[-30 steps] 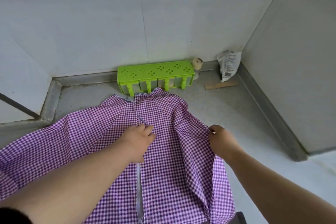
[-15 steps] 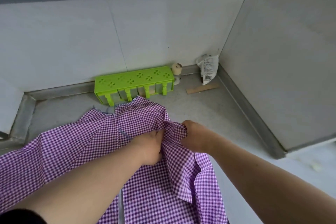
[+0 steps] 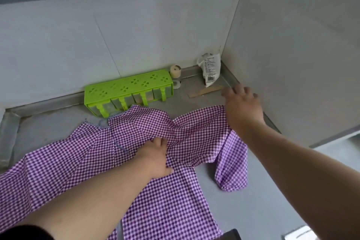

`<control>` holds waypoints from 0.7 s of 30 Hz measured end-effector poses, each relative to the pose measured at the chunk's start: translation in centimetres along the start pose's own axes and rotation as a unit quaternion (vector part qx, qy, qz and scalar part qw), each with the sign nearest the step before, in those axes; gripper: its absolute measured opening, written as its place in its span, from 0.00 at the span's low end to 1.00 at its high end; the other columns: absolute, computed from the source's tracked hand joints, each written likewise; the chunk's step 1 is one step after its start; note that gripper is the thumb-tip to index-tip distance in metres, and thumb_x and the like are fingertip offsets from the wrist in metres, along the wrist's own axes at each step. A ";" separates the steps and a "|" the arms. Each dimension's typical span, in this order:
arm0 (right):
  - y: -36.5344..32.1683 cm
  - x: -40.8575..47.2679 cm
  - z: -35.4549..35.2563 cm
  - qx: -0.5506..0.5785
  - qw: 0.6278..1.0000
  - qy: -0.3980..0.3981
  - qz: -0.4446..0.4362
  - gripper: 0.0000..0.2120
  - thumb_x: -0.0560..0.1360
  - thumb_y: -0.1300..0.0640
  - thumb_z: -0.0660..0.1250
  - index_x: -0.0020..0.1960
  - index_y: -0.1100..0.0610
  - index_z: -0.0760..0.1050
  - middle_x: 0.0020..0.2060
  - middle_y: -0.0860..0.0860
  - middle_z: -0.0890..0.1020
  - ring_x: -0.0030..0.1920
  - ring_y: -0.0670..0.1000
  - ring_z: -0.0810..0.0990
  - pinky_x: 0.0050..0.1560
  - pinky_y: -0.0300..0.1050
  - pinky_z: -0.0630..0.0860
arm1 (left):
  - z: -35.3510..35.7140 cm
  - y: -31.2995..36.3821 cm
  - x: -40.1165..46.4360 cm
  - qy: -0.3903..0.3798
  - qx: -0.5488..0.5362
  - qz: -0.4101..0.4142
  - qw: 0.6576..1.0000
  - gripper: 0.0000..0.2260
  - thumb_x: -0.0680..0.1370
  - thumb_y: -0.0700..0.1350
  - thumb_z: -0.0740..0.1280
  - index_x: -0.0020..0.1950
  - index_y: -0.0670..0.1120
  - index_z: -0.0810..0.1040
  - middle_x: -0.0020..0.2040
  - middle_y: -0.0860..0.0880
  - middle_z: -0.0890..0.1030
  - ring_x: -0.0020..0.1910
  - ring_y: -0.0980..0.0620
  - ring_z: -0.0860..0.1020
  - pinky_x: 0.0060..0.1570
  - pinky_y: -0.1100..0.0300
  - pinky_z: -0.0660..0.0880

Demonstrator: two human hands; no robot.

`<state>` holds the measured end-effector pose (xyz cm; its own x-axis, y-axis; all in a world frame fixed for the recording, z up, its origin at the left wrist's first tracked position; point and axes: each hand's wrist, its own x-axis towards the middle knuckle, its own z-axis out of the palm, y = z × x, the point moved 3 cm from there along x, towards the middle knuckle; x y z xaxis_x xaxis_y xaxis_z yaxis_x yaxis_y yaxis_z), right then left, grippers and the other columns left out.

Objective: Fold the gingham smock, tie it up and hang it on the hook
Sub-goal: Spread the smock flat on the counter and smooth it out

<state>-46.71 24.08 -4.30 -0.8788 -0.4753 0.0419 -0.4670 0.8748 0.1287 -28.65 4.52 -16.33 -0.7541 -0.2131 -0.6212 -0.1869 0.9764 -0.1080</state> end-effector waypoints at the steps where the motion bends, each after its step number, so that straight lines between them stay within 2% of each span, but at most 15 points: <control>1: -0.7 -1.1 0.2 0.021 0.999 0.014 -0.023 0.19 0.78 0.62 0.61 0.68 0.51 0.71 0.61 0.54 0.76 0.61 0.58 0.76 0.60 0.55 0.75 | 0.0 0.0 0.2 -0.003 0.002 0.000 1.000 0.54 0.74 0.75 0.65 0.87 0.48 0.43 0.81 0.42 0.59 0.74 0.39 0.68 0.71 0.45 0.73; 4: -3.6 -5.8 3.5 0.057 0.989 -0.054 -0.128 0.09 0.79 0.59 0.61 0.59 0.53 0.74 0.51 0.52 0.81 0.52 0.58 0.81 0.51 0.52 0.75 | -0.1 0.2 0.8 0.003 0.024 0.014 1.000 0.54 0.73 0.76 0.65 0.87 0.54 0.40 0.82 0.41 0.56 0.75 0.38 0.66 0.72 0.43 0.71; 6: -4.2 -8.4 6.0 0.076 0.983 -0.128 -0.105 0.08 0.80 0.57 0.61 0.58 0.54 0.74 0.52 0.53 0.81 0.52 0.59 0.82 0.47 0.51 0.75 | -0.2 0.3 1.0 0.005 0.039 0.037 0.999 0.53 0.74 0.76 0.64 0.86 0.55 0.39 0.86 0.43 0.46 0.82 0.36 0.56 0.78 0.41 0.65; 8: -4.0 -10.0 8.0 0.128 0.972 -0.197 -0.020 0.13 0.81 0.56 0.61 0.65 0.53 0.72 0.60 0.54 0.79 0.56 0.59 0.81 0.52 0.53 0.78 | -0.1 0.3 1.1 -0.003 0.049 0.047 0.998 0.53 0.75 0.75 0.64 0.86 0.55 0.36 0.87 0.45 0.37 0.85 0.37 0.47 0.81 0.40 0.59; 11: -3.4 -11.9 9.8 0.201 0.947 -0.233 0.092 0.21 0.81 0.53 0.60 0.74 0.52 0.67 0.69 0.55 0.72 0.66 0.59 0.76 0.63 0.55 0.76 | -0.2 0.2 1.3 -0.016 0.041 0.044 0.998 0.54 0.75 0.74 0.65 0.85 0.57 0.33 0.86 0.46 0.35 0.85 0.37 0.46 0.81 0.39 0.60; 13: -3.0 -12.7 10.7 0.173 0.949 -0.243 0.102 0.27 0.78 0.52 0.62 0.76 0.53 0.63 0.74 0.57 0.67 0.71 0.61 0.70 0.69 0.56 0.73 | -0.5 0.3 1.5 -0.022 0.042 0.047 0.998 0.54 0.74 0.74 0.66 0.84 0.59 0.32 0.86 0.45 0.35 0.85 0.36 0.46 0.80 0.39 0.61; 15: -2.0 -12.7 11.0 0.152 0.952 -0.245 0.101 0.31 0.77 0.53 0.65 0.78 0.52 0.61 0.80 0.59 0.57 0.76 0.64 0.64 0.73 0.58 0.69 | -0.8 0.4 1.7 -0.034 0.051 0.050 0.997 0.55 0.73 0.75 0.67 0.84 0.60 0.31 0.86 0.43 0.36 0.85 0.34 0.46 0.80 0.39 0.61; 17: -0.6 -11.8 10.7 0.138 0.954 -0.245 0.102 0.28 0.78 0.58 0.64 0.77 0.53 0.66 0.81 0.60 0.50 0.78 0.67 0.60 0.74 0.58 0.67 | -1.0 0.6 1.8 -0.044 0.066 0.050 0.996 0.56 0.72 0.77 0.66 0.83 0.61 0.30 0.86 0.41 0.36 0.84 0.32 0.46 0.80 0.38 0.61; 19: 1.1 -10.6 10.2 0.100 0.956 -0.254 0.111 0.24 0.78 0.61 0.63 0.74 0.55 0.71 0.80 0.63 0.53 0.77 0.67 0.63 0.73 0.58 0.68 | -1.1 0.9 1.9 -0.048 0.078 0.049 0.995 0.56 0.71 0.79 0.63 0.83 0.60 0.30 0.86 0.39 0.36 0.84 0.31 0.47 0.80 0.38 0.61; 21: 2.7 -9.3 9.6 0.054 0.954 -0.266 0.129 0.23 0.79 0.61 0.63 0.74 0.56 0.72 0.75 0.62 0.66 0.73 0.63 0.71 0.71 0.57 0.72 | -1.1 1.1 2.0 -0.044 0.084 0.046 0.994 0.56 0.70 0.82 0.59 0.83 0.59 0.30 0.86 0.38 0.36 0.84 0.31 0.48 0.80 0.38 0.60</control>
<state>-40.71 31.79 -13.86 -0.8771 -0.1539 -0.4549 -0.2115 0.9743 0.0781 -31.03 5.14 -16.84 -0.7037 -0.1266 -0.6992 -0.0075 0.9853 -0.1708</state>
